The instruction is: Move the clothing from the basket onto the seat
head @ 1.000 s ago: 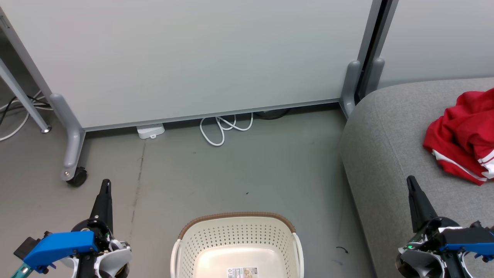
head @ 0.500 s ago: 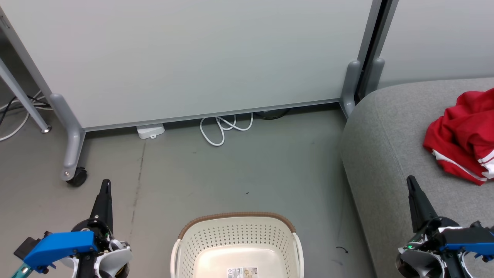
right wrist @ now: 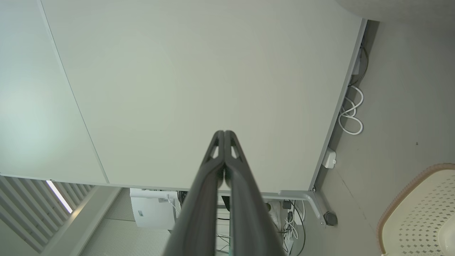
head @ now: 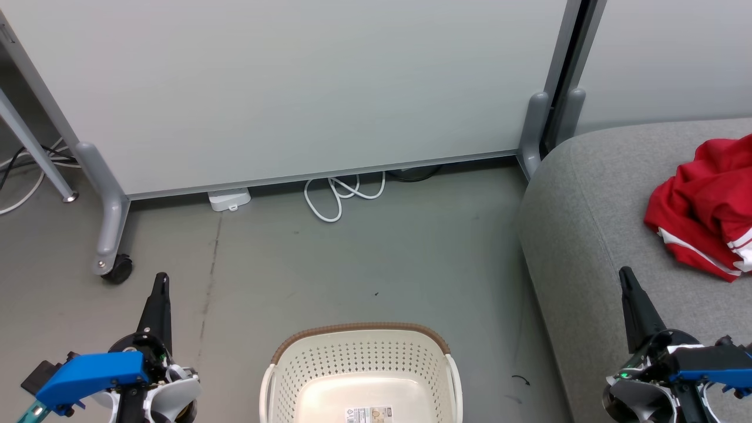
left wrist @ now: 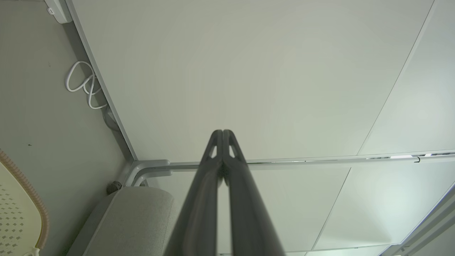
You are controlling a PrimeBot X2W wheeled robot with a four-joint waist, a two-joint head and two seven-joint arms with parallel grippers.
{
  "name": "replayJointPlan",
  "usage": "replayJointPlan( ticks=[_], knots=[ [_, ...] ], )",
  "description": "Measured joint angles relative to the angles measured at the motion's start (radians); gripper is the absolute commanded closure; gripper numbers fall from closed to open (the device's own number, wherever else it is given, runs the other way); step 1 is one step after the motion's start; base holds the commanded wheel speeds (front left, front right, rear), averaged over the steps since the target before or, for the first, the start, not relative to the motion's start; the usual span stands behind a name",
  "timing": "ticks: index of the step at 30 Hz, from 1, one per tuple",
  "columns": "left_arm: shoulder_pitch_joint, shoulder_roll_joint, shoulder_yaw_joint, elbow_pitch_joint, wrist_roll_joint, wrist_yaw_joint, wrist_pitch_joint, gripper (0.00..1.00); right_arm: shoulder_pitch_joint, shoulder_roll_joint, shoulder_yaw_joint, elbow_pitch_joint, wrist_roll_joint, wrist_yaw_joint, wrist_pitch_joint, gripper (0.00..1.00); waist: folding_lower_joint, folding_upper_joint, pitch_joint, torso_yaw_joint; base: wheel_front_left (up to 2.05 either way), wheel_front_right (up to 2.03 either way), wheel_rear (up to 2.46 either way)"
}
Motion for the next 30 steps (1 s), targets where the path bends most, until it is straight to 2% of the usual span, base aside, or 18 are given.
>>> replayJointPlan(
  ticks=[30],
  knots=[
    [0.0,0.0,0.0,0.0,0.0,0.0,0.0,1.0,-0.001,0.0,0.0,0.0,0.0,0.0,0.0,1.0,0.0,0.0,0.0,0.0,0.0,0.0,0.0]
  ],
)
